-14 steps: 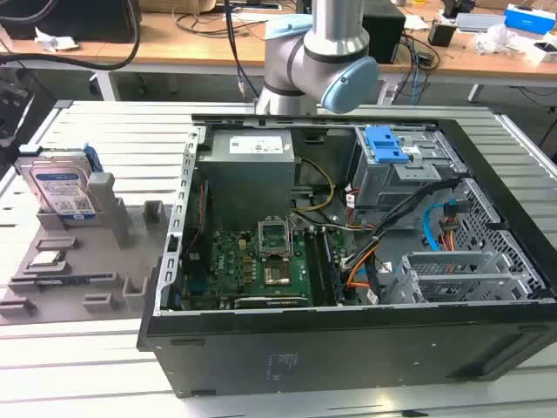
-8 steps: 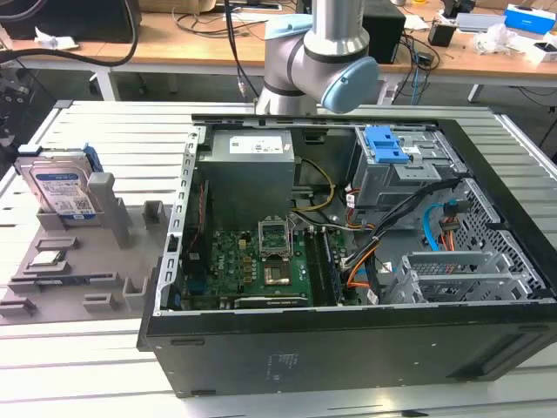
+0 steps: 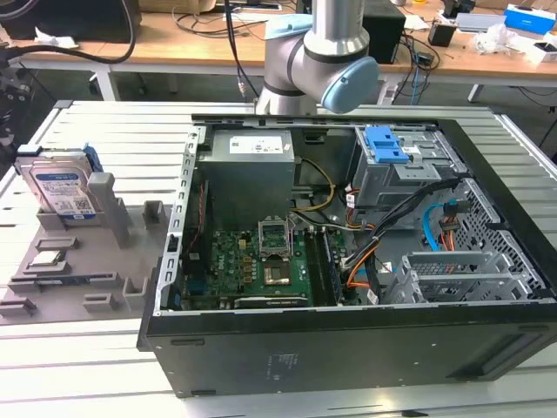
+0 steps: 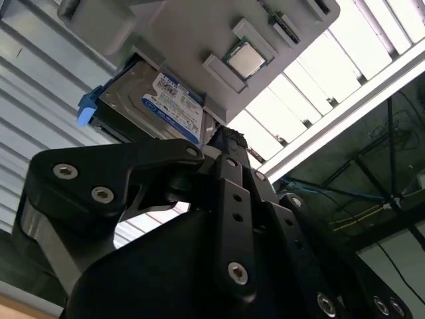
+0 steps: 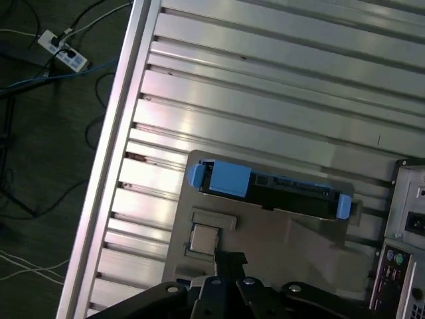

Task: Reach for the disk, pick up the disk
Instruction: 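Pick up the disk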

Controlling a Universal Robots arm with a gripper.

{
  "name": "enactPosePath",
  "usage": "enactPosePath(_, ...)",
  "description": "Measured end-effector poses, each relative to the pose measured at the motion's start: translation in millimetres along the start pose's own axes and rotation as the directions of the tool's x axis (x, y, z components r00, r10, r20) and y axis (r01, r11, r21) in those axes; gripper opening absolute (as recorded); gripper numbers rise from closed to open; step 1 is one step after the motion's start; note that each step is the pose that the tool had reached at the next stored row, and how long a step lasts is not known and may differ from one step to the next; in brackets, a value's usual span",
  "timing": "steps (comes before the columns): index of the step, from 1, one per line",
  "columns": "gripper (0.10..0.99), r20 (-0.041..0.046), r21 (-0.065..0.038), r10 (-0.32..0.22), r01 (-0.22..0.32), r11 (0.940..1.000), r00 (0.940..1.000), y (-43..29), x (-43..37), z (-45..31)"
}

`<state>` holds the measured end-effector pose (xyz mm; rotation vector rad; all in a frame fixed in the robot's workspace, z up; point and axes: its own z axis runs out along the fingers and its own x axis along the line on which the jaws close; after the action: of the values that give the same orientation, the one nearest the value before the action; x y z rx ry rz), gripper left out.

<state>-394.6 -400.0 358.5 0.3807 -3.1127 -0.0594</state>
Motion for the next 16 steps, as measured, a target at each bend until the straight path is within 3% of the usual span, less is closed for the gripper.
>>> enactPosePath(3,0.102,-0.0029,0.000,-0.077,0.077,0.9970,0.9970,0.0,0.0,0.0)
enactPosePath(7,0.102,-0.0052,0.000,-0.135,0.135,0.9908,0.9908,0.0,0.0,0.0)
enactPosePath(11,0.102,-0.0073,-0.001,-0.192,0.192,0.9813,0.9813,0.0,0.0,0.0)
enactPosePath(13,0.102,-0.0090,-0.001,-0.236,0.236,0.9717,0.9716,0.0,0.0,0.0)
enactPosePath(16,0.102,-0.0104,-0.001,-0.271,0.271,0.9625,0.9625,0.0,0.0,0.0)
